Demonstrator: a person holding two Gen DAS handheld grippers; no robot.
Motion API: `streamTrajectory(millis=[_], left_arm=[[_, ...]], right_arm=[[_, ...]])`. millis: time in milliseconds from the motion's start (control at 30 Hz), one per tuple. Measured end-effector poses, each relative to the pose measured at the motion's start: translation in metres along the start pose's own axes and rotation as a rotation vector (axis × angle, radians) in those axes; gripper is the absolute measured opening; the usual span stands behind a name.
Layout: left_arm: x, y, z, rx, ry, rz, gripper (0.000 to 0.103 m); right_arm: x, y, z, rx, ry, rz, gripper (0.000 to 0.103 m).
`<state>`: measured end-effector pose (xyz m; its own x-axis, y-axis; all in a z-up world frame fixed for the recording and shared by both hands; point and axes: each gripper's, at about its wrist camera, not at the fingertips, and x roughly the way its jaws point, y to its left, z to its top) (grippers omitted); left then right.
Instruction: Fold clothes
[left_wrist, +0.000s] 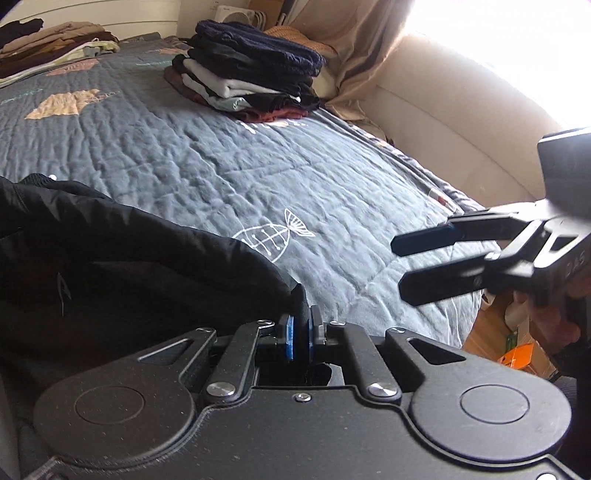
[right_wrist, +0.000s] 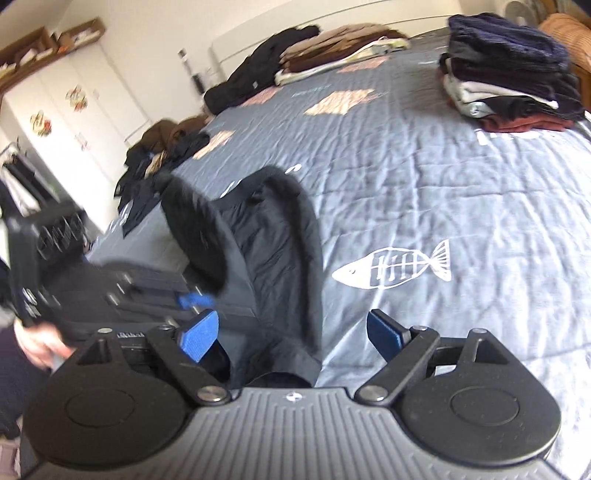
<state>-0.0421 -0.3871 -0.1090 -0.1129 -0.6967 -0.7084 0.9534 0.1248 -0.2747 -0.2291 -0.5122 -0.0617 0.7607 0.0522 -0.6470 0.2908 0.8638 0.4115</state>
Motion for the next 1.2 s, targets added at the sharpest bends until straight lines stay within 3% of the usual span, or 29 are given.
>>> streamTrajectory(millis=[133,233,267,333,367,467,600,733,900,1133,1200], left_arm=[[0.027,0.002,-0.006,0.006,0.062,0.027,0.008],[0.023,0.005,-0.010,-0.012,0.059,0.026,0.012],[0.016,0.005,-0.011,-0.016,0.048,0.016,0.015],[-0.004,0.004,-0.011,-0.018,0.023,-0.001,0.037],[-0.017,0.004,-0.012,-0.017,0.005,-0.012,0.040],[-0.062,0.007,-0.013,-0.026,-0.070,-0.022,0.043],[-0.113,0.028,-0.021,-0.056,-0.141,0.030,0.048],[-0.130,0.052,-0.043,-0.118,-0.126,0.086,0.048],[-0.119,0.061,-0.077,-0.187,-0.081,0.058,0.047],[-0.065,0.075,-0.123,-0.226,0.073,0.081,0.047],[-0.064,0.077,-0.128,-0.229,0.064,0.075,0.047]], right_arm=[[-0.010,-0.012,-0.001,0.030,-0.027,-0.017,0.087],[-0.011,-0.016,0.000,0.048,-0.043,-0.023,0.087],[-0.011,-0.017,0.000,0.053,-0.048,-0.024,0.087],[-0.009,-0.018,0.001,0.064,-0.057,-0.026,0.087],[-0.009,-0.018,0.002,0.069,-0.062,-0.026,0.087],[-0.014,-0.019,0.006,0.102,-0.106,0.006,0.087],[-0.016,-0.009,0.011,0.112,-0.145,0.095,0.088],[0.008,0.018,0.012,0.060,-0.088,0.157,0.088],[0.057,0.045,0.006,-0.006,0.040,0.165,0.088],[0.109,0.028,-0.008,0.019,0.205,-0.021,0.088],[0.113,0.023,-0.012,0.015,0.229,-0.058,0.088]])
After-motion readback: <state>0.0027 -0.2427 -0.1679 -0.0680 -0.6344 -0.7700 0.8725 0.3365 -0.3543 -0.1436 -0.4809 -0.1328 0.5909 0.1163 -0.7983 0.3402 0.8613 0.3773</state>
